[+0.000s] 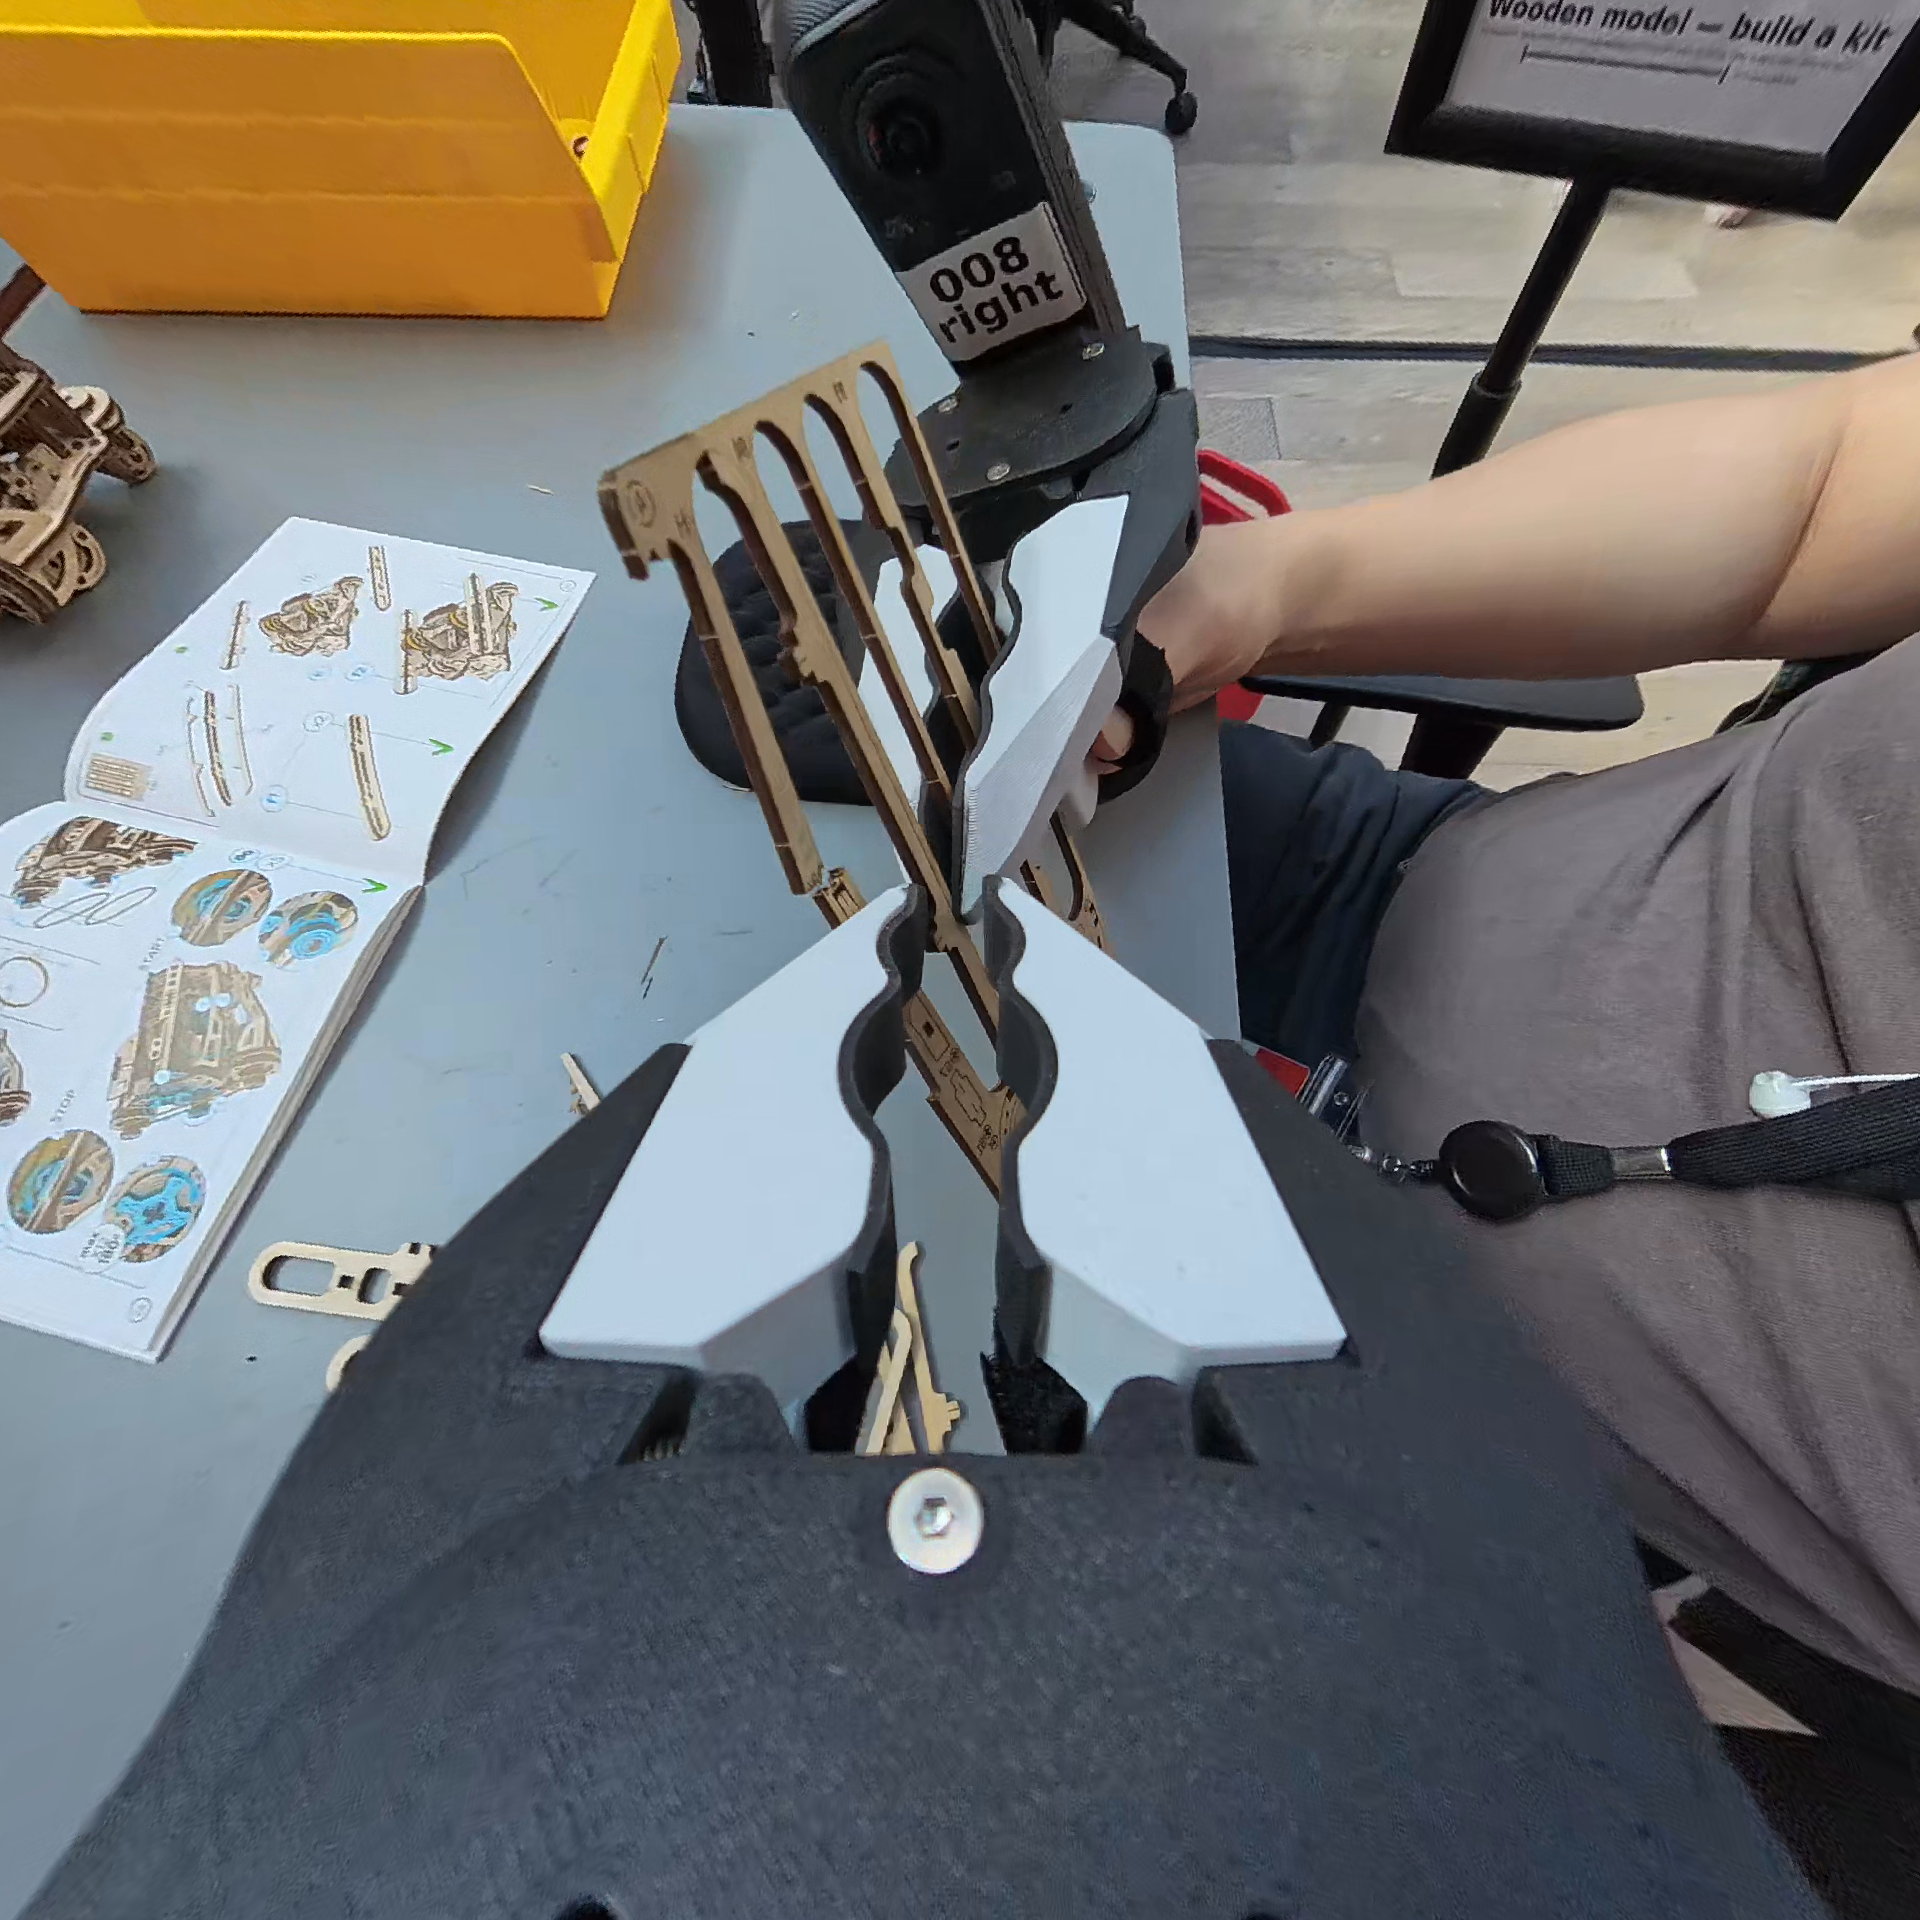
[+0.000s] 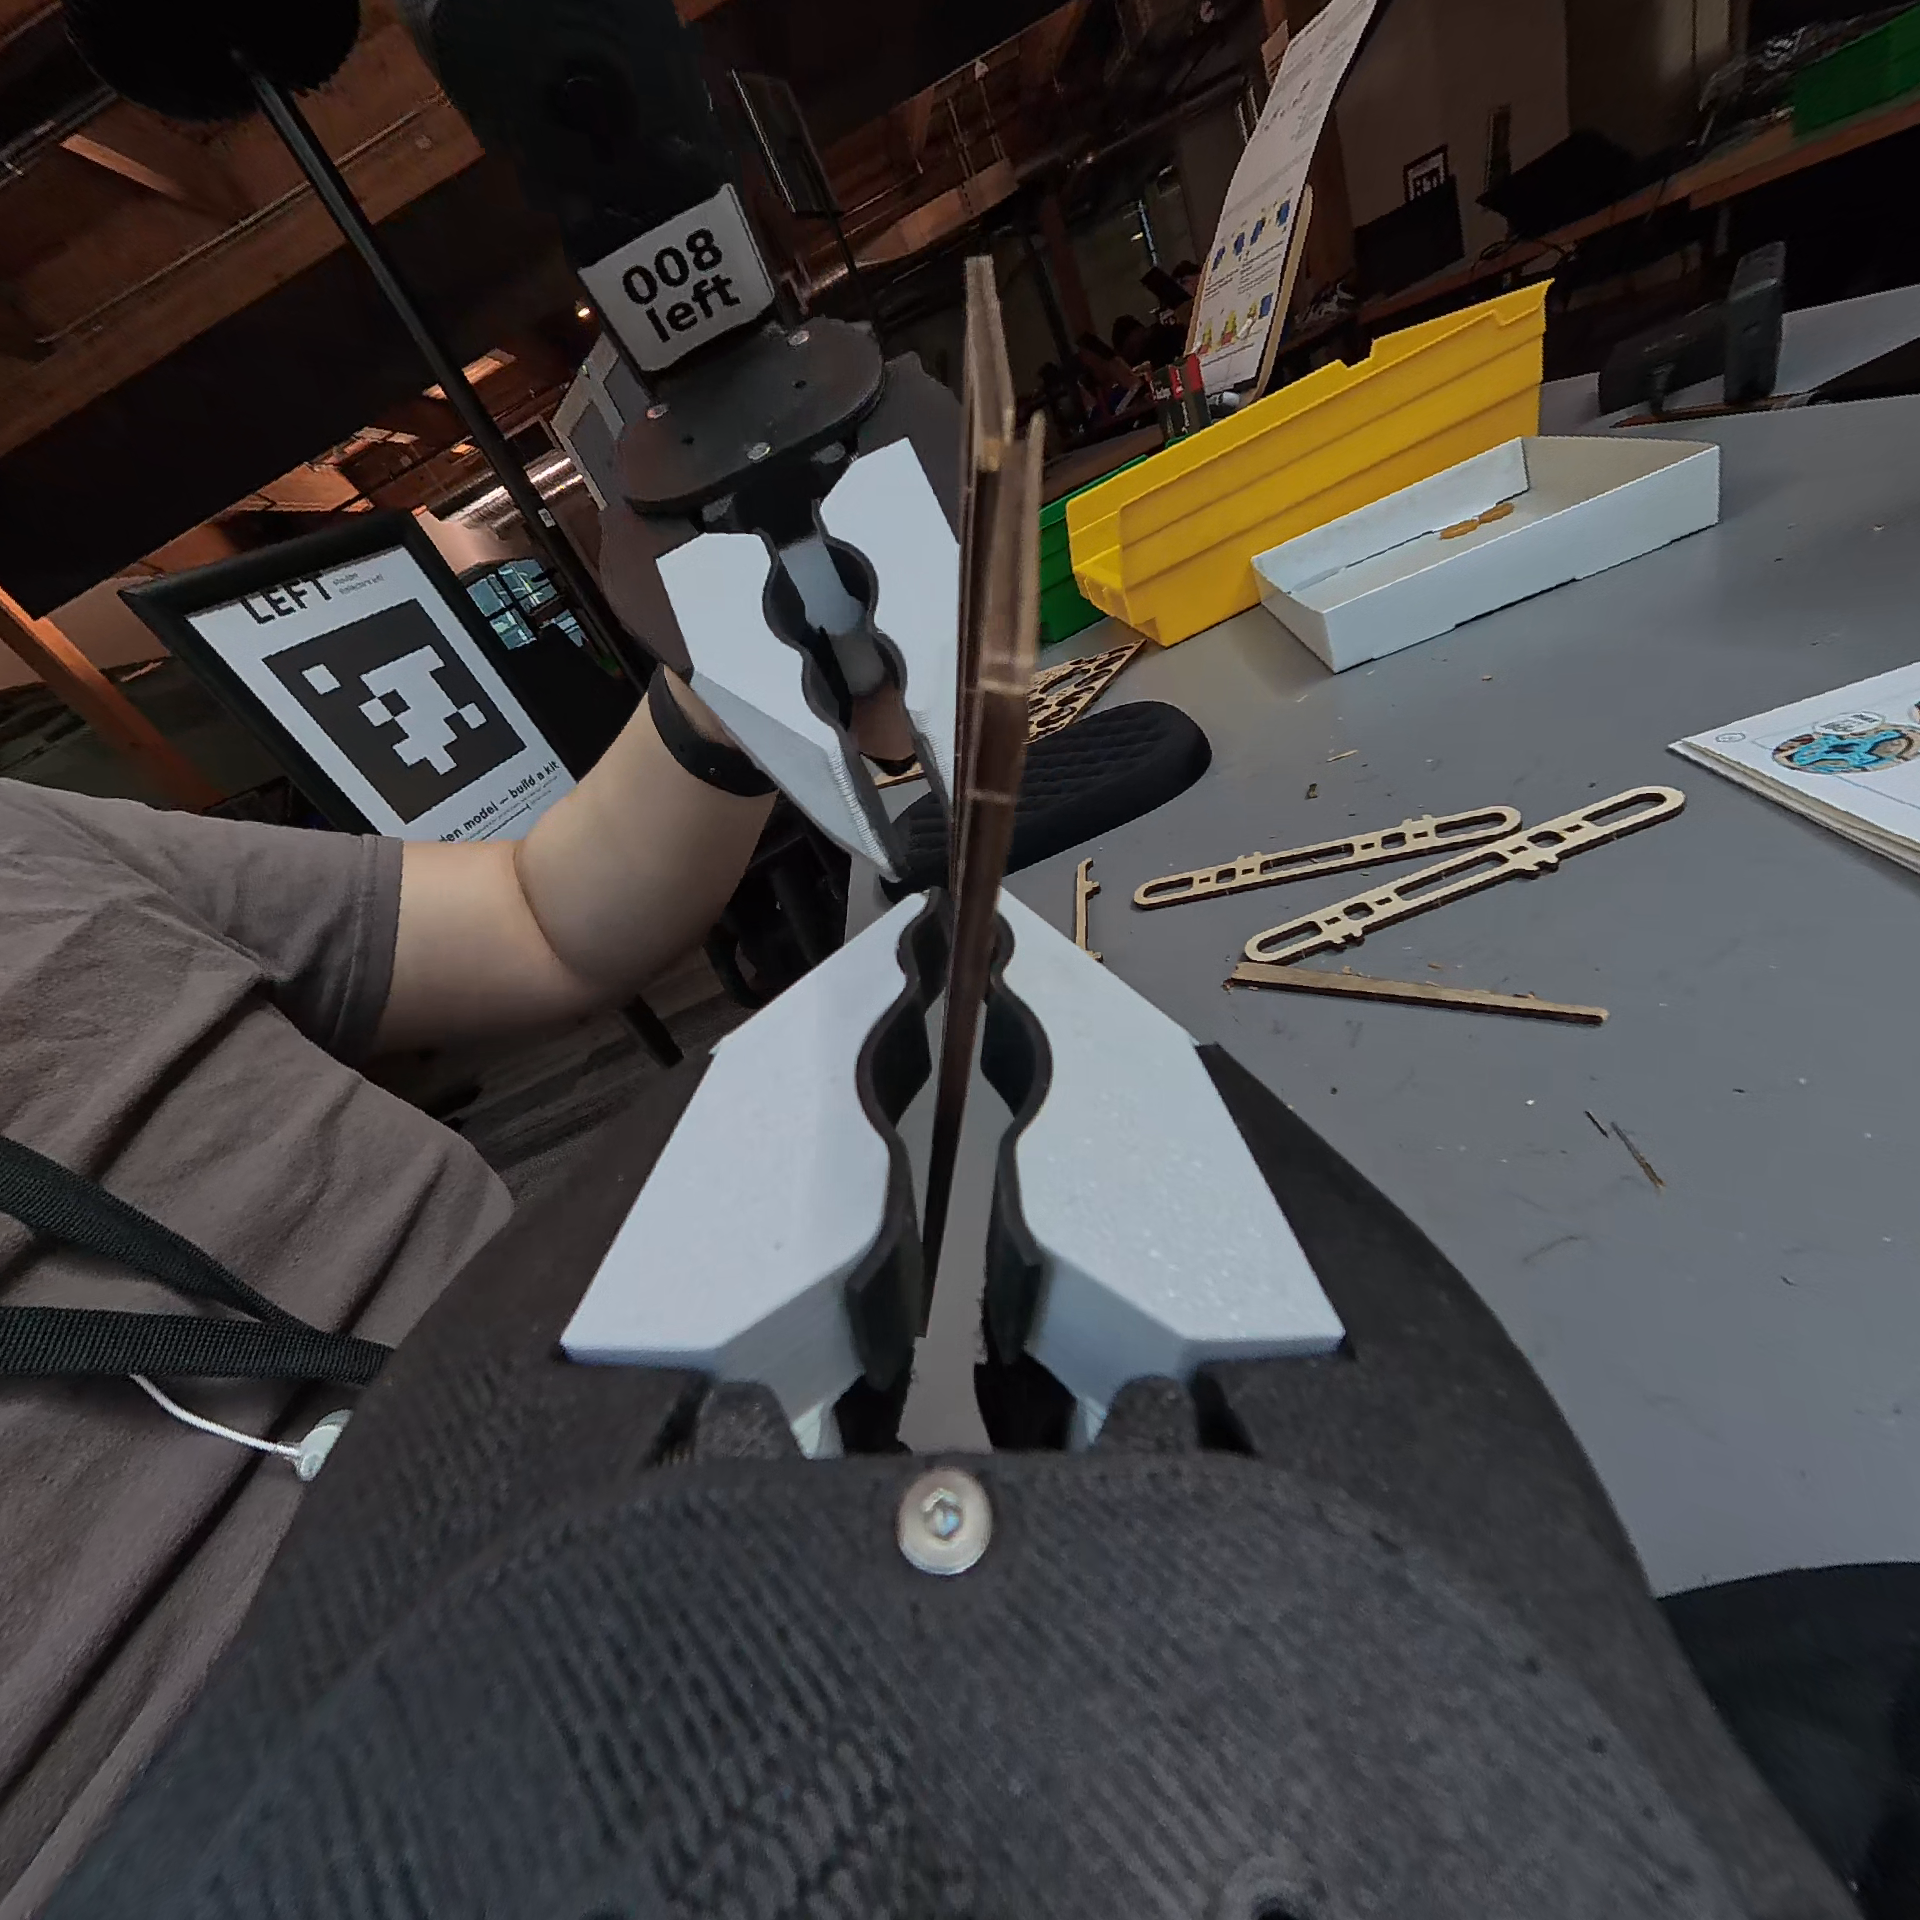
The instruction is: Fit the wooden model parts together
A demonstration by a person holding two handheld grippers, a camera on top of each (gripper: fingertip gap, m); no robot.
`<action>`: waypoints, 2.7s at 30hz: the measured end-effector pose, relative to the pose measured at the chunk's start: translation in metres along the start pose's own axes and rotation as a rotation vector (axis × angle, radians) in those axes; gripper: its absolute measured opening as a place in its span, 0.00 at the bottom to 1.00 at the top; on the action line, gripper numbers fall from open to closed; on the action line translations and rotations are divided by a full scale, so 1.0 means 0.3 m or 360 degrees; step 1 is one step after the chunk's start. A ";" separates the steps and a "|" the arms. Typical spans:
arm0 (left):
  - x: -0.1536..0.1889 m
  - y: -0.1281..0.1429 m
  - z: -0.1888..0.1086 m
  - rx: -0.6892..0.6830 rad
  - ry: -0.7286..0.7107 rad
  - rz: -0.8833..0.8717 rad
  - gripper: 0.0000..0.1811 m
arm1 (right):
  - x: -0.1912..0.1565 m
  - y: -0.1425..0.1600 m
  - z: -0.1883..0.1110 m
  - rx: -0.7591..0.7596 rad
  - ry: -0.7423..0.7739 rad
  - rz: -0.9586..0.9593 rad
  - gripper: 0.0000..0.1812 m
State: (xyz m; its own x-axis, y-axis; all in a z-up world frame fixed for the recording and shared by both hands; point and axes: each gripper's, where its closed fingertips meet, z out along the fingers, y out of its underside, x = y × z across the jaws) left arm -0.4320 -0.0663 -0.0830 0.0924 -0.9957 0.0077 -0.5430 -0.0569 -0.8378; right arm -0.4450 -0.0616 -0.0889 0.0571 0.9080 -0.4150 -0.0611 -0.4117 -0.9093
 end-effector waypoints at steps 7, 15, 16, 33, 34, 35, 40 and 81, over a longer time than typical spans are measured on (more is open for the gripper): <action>-0.029 -0.014 0.009 -0.0064 -0.0293 -0.0073 0.00 | 0.010 -0.015 -0.009 0.0050 0.0054 -0.0027 0.00; 0.011 -0.054 0.005 0.0164 -0.0144 0.0017 0.08 | -0.018 -0.044 -0.030 0.0152 -0.0034 -0.0043 0.00; 0.018 -0.050 0.002 0.0148 -0.0083 0.0024 0.08 | -0.021 -0.039 -0.028 0.0139 -0.0039 -0.0055 0.00; 0.030 -0.058 0.003 0.0020 -0.0158 0.0333 0.08 | -0.041 -0.048 -0.035 0.0178 -0.0005 -0.0200 0.00; 0.030 -0.059 0.002 0.0022 -0.0182 0.0355 0.08 | -0.043 -0.049 -0.035 0.0180 -0.0009 -0.0205 0.00; 0.032 -0.057 0.003 0.0018 -0.0199 0.0370 0.10 | -0.046 -0.048 -0.034 0.0178 -0.0016 -0.0213 0.00; 0.041 -0.047 0.014 -0.0026 -0.0271 0.0495 0.10 | -0.049 -0.048 -0.035 0.0183 -0.0013 -0.0230 0.00; -0.030 0.037 0.019 0.0096 -0.0204 -0.0073 0.03 | 0.032 -0.001 0.003 0.0000 0.0148 -0.0081 0.00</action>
State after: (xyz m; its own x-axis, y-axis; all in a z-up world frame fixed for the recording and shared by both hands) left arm -0.4341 -0.0577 -0.0954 0.2238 -0.9744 -0.0199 -0.4850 -0.0936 -0.8695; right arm -0.4453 -0.0528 -0.0926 0.1523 0.9168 -0.3692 -0.0560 -0.3649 -0.9294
